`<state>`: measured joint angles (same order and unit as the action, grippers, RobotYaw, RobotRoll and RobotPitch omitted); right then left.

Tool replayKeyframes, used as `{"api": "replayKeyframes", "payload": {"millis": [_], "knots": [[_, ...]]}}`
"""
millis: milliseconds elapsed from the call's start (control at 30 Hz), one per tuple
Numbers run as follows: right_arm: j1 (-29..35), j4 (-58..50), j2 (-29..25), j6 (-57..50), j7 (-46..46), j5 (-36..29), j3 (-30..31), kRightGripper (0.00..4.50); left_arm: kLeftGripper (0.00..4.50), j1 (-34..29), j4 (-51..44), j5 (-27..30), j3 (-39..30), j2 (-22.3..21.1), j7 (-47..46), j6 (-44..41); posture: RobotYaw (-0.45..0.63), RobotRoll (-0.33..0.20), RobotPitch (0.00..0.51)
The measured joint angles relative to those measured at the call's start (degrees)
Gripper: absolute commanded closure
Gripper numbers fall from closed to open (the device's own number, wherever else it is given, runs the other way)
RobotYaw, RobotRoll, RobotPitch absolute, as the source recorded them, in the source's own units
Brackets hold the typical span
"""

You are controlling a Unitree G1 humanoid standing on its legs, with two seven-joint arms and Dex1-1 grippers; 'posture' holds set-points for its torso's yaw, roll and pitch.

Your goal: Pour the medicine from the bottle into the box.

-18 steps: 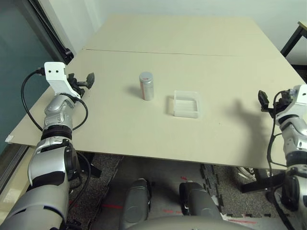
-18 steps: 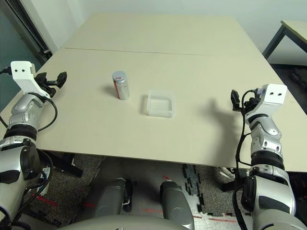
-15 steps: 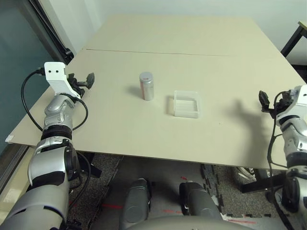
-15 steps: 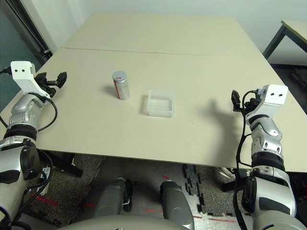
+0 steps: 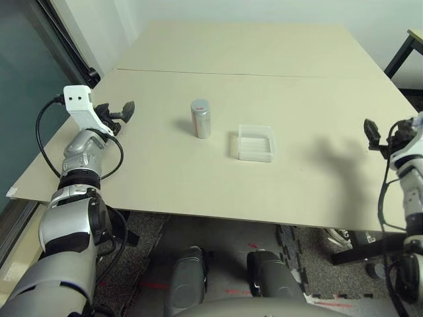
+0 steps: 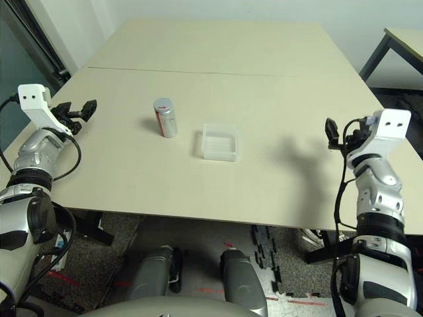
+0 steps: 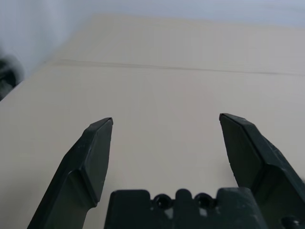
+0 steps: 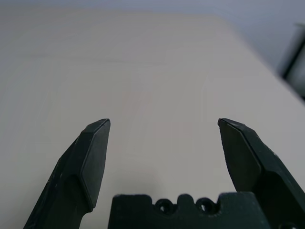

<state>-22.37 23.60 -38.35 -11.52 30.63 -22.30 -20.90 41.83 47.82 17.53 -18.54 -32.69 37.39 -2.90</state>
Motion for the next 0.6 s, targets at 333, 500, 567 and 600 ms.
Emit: {"api": "replayKeyframes", "payload": {"millis": [333, 500, 567, 600], "knots": [[0.87, -20.06, -6.45, -21.01, 15.03, -5.31, 8.33, 0.0, 0.02, -10.74, -35.59, 5.95, 7.23, -3.5, 10.09, -23.77, 0.05, 0.0, 0.067], [0.79, -25.86, -6.41, -27.27, 16.59, -6.6, 11.35, 0.0, 0.02, -10.53, -35.8, 5.95, 10.06, -1.81, 10.94, -25.86, 0.03, 0.0, 0.061], [0.89, -27.64, -6.35, -28.75, 16.9, -6.96, 12.03, 0.0, 0.02, -10.0, -34.94, 5.7, 11.38, -0.7, 10.99, -25.92, 0.02, 0.0, 0.058], [0.9, -28.27, -6.32, -29.39, 16.93, -7.02, 12.36, 0.0, 0.02, -9.11, -33.6, 5.44, 11.99, -0.1, 11.01, -25.78, 0.01, 0.0, 0.057]]}}
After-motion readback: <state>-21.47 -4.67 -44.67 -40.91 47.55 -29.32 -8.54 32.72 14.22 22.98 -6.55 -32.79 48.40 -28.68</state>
